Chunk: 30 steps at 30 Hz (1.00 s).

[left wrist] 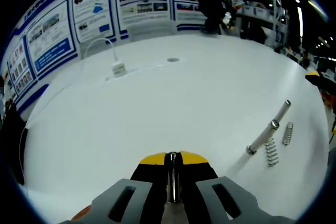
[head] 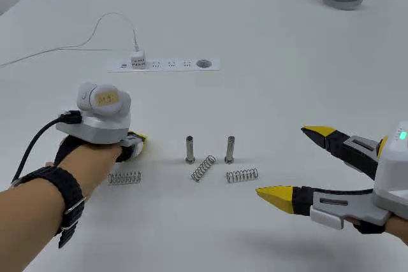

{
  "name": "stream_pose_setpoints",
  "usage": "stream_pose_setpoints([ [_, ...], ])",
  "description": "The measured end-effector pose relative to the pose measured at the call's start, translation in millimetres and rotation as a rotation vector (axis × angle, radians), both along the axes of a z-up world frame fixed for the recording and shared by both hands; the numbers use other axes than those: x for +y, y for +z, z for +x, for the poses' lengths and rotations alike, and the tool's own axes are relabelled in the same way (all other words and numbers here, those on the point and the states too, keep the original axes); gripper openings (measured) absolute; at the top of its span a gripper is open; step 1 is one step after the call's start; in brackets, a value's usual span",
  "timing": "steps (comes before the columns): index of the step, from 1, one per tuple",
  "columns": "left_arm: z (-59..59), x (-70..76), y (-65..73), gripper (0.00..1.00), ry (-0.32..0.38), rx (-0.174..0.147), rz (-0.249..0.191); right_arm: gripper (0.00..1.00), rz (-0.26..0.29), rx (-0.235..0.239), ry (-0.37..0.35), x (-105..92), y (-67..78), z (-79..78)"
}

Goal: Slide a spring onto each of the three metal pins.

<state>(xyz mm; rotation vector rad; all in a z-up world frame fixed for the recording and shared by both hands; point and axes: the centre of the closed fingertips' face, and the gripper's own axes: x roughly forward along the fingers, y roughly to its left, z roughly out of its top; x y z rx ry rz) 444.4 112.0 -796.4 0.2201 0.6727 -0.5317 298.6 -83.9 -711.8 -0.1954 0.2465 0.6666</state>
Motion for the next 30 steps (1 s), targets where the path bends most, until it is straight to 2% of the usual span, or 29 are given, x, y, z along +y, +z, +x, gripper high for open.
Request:
stream_pose_setpoints([
  [9, -1.9, 2.5, 16.6, 0.07, 0.001, -0.029, -0.033, 0.81, -0.003, 0.003, 0.013, 3.7, -0.2, -0.5],
  [20, -17.1, 7.1, 35.1, 0.07, -0.011, -0.066, -0.057, 0.81, -0.009, -0.008, 0.028, 8.2, 5.9, -3.9],
  [30, -27.9, 17.5, 42.2, 0.07, -0.001, -0.091, -0.067, 0.81, -0.011, -0.014, 0.044, 13.6, 8.4, -4.5],
])
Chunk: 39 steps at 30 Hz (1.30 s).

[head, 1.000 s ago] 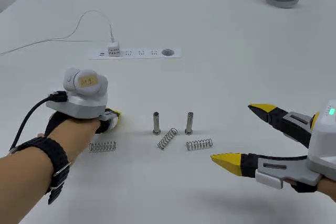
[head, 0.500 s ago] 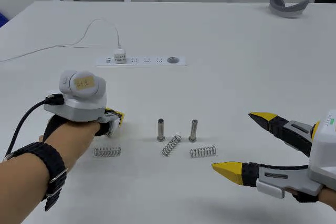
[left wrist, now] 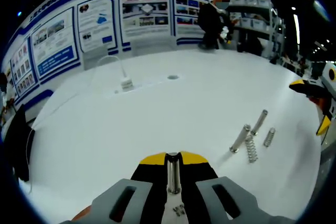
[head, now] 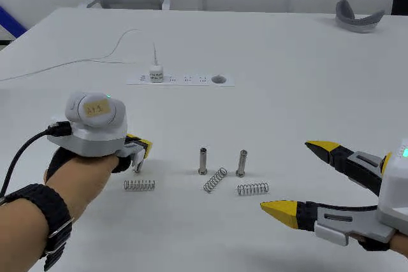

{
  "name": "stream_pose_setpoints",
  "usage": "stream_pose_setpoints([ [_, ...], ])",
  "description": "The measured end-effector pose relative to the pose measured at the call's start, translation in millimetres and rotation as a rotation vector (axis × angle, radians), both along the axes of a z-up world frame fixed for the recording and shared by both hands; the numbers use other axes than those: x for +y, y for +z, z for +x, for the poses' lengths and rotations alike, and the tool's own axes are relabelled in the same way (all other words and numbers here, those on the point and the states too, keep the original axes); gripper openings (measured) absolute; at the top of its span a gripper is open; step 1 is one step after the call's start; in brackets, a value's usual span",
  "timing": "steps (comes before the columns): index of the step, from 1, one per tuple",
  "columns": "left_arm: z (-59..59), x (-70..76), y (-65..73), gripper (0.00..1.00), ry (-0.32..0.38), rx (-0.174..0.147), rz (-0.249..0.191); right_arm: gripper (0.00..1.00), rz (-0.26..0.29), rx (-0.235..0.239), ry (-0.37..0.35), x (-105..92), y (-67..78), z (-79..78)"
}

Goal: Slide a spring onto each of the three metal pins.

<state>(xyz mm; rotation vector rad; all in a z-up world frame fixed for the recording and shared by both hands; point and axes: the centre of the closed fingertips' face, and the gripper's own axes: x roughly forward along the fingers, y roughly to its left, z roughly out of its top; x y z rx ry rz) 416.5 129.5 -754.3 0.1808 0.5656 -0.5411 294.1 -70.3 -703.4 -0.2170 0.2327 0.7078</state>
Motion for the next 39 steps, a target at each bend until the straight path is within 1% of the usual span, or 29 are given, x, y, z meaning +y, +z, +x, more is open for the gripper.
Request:
stream_pose_setpoints([
  [12, -9.3, 5.4, 7.1, 0.07, 0.011, -0.018, -0.032, 0.81, -0.005, -0.004, 0.01, 1.7, 2.4, -1.3],
  [16, -11.1, 7.7, 7.0, 0.07, 0.016, -0.02, -0.042, 0.81, -0.011, -0.003, 0.015, 3.3, 2.7, -1.6],
  [19, -12.8, 7.2, 7.3, 0.07, 0.016, -0.016, -0.051, 0.81, -0.014, -0.001, 0.021, 5.4, 2.8, -2.1],
  [28, -21.0, 9.0, 8.4, 0.07, 0.01, -0.027, -0.068, 0.81, -0.026, -0.001, 0.034, 9.3, 4.5, -3.4],
  [32, -22.9, 8.2, 8.2, 0.07, 0.006, -0.017, -0.089, 0.81, -0.033, 0.003, 0.043, 13.5, 3.6, -4.2],
  [39, -25.1, 6.8, 8.4, 0.07, -0.011, -0.024, -0.098, 0.81, -0.039, 0.001, 0.054, 18.1, 6.3, -3.7],
])
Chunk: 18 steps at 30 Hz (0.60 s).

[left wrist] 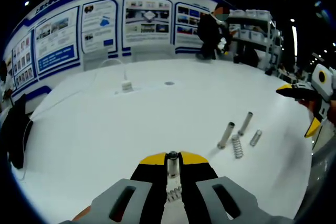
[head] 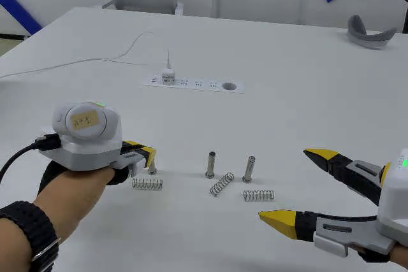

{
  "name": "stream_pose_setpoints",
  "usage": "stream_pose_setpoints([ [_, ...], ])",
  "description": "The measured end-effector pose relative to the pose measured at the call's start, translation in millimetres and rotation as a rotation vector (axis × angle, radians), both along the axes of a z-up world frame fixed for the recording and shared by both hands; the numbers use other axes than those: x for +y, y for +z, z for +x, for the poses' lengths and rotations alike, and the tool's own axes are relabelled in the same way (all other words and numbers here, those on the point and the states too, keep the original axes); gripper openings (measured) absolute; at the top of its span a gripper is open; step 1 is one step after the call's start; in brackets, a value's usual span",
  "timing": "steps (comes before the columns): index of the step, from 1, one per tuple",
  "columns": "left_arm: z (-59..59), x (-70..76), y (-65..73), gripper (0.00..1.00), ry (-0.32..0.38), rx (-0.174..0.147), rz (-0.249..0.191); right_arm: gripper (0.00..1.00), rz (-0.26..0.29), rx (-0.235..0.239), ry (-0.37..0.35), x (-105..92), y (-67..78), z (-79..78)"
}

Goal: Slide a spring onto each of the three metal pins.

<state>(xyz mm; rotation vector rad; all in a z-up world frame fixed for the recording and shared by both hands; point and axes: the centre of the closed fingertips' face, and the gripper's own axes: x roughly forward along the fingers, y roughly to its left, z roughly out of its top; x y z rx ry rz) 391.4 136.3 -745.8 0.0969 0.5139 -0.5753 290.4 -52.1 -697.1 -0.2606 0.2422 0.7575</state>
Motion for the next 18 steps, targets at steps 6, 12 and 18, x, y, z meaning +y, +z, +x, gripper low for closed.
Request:
stream_pose_setpoints([
  [6, -0.7, -1.2, -0.1, 0.08, -0.013, -0.006, -0.004, 0.81, -0.004, 0.005, 0.006, 3.4, -1.9, -0.5],
  [12, -0.6, -3.6, -0.5, 0.08, -0.024, -0.015, -0.004, 0.81, -0.009, 0.007, 0.01, 4.1, -1.9, -0.6],
  [18, -0.7, -5.3, 0.9, 0.08, -0.032, -0.022, -0.009, 0.81, -0.007, 0.002, 0.011, 4.1, -0.5, 0.5],
])
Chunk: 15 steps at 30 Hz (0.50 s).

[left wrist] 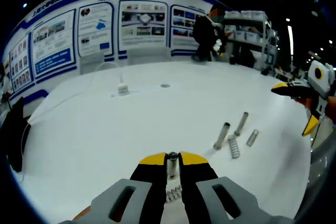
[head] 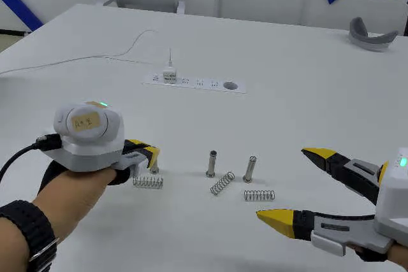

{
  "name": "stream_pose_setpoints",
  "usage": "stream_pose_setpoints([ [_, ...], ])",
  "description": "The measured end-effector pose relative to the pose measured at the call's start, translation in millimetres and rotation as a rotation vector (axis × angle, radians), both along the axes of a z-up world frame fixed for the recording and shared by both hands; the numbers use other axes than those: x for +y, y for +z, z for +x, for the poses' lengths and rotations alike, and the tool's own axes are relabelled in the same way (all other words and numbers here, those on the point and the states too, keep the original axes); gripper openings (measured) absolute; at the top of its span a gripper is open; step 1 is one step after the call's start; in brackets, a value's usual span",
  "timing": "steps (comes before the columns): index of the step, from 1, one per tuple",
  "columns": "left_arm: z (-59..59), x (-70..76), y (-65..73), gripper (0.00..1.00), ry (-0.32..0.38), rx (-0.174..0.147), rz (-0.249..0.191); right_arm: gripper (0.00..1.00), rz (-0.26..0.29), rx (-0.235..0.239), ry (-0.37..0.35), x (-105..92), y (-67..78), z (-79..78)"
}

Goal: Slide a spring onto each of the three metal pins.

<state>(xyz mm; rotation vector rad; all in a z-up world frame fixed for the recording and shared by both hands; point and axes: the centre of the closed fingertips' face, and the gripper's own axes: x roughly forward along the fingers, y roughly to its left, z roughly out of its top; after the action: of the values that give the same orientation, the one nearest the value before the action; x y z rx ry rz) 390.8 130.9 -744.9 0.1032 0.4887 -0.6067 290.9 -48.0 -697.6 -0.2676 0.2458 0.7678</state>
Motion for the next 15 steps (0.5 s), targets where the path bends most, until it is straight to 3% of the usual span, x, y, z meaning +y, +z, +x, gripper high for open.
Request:
stream_pose_setpoints([
  [15, -1.0, -0.6, 2.5, 0.09, -0.002, -0.013, 0.0, 0.81, -0.002, 0.001, 0.007, 2.9, -1.9, -1.8],
])
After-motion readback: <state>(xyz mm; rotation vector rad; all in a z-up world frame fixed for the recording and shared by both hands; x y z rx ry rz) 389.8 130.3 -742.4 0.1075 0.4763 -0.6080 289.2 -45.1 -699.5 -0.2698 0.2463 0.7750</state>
